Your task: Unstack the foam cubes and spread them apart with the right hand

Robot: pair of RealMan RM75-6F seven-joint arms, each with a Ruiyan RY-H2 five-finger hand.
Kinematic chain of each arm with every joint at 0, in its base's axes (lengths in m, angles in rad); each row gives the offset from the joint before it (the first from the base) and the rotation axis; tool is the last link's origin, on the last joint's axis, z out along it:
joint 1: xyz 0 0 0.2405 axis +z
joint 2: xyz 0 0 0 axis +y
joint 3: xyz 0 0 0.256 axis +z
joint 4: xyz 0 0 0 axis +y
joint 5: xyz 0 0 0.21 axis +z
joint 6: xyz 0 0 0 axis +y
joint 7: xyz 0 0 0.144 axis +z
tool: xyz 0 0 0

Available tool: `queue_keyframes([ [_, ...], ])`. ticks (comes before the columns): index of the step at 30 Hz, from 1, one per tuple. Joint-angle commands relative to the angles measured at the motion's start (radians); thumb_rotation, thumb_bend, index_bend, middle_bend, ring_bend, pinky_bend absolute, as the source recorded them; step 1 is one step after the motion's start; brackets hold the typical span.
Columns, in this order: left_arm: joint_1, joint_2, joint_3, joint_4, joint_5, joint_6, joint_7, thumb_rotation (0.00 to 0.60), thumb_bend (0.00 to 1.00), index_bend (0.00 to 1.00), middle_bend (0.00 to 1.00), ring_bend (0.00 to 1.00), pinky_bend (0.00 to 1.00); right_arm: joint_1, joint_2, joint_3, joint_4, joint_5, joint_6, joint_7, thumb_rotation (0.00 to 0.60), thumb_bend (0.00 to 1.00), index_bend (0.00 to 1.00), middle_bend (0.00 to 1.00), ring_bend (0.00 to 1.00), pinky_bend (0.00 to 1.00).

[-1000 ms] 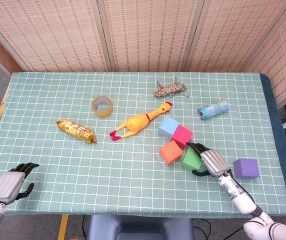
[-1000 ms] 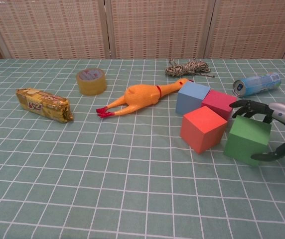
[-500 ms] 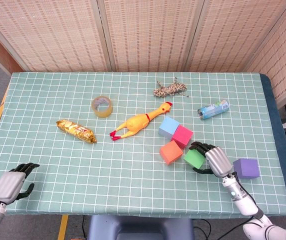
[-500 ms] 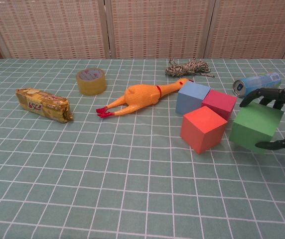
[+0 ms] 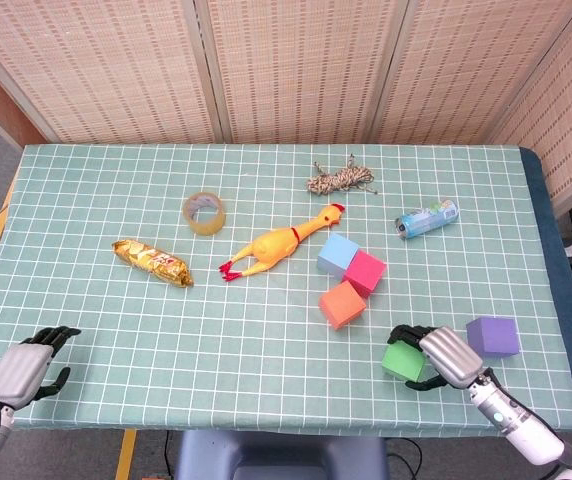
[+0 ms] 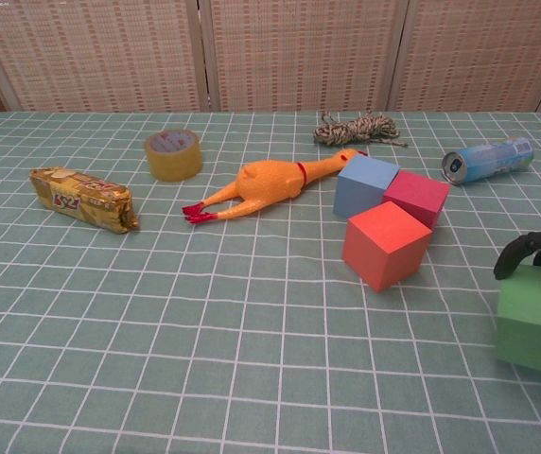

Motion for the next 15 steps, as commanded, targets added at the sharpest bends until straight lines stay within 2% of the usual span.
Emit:
queue_keyframes([
  [1,0.0,0.0,-0.001,0.0,-0.001,0.0,0.0,0.6,0.47,0.2,0.2,0.18,0.39,-0.003,0.067,-0.035,-0.068,0.006,-0.071,-0.109,0.6,0.15,0.32,0.49,0.47,0.74],
  [4,0.0,0.002,0.001,-0.002,0.004,0.001,-0.001,0.6,0.47,0.21,0.2,0.18,0.39,0.02,0.105,-0.047,-0.121,0.012,-0.134,-0.123,0.6,0.15,0.06,0.29,0.27,0.53],
  [6,0.0,0.002,0.001,-0.002,0.006,0.002,-0.001,0.6,0.47,0.21,0.2,0.18,0.39,0.034,0.122,-0.054,-0.144,0.011,-0.163,-0.105,0.6,0.14,0.01,0.17,0.11,0.37],
  [8,0.0,0.002,0.001,-0.001,0.004,0.001,-0.003,0.6,0.47,0.2,0.2,0.18,0.39,0.043,0.133,-0.057,-0.156,0.005,-0.175,-0.091,0.6,0.12,0.0,0.08,0.02,0.25],
  [9,0.0,0.003,0.0,-0.001,0.002,0.001,-0.005,0.6,0.47,0.2,0.2,0.18,0.39,0.048,0.139,-0.058,-0.162,0.0,-0.178,-0.083,0.6,0.11,0.0,0.05,0.01,0.2],
  [11,0.0,0.004,0.0,-0.001,-0.001,-0.001,-0.006,0.6,0.47,0.21,0.2,0.18,0.39,0.056,0.149,-0.059,-0.167,-0.012,-0.18,-0.079,0.6,0.08,0.0,0.0,0.0,0.05],
  [13,0.0,0.005,0.0,-0.002,0.0,-0.001,-0.009,0.6,0.47,0.2,0.2,0.18,0.39,0.064,0.163,-0.057,-0.181,-0.024,-0.174,-0.071,0.6,0.06,0.0,0.0,0.0,0.0],
  [15,0.0,0.007,0.0,-0.002,0.003,0.0,-0.012,0.6,0.47,0.2,0.2,0.18,0.39,0.073,0.177,-0.052,-0.203,-0.035,-0.163,-0.058,0.6,0.06,0.0,0.0,0.0,0.0],
])
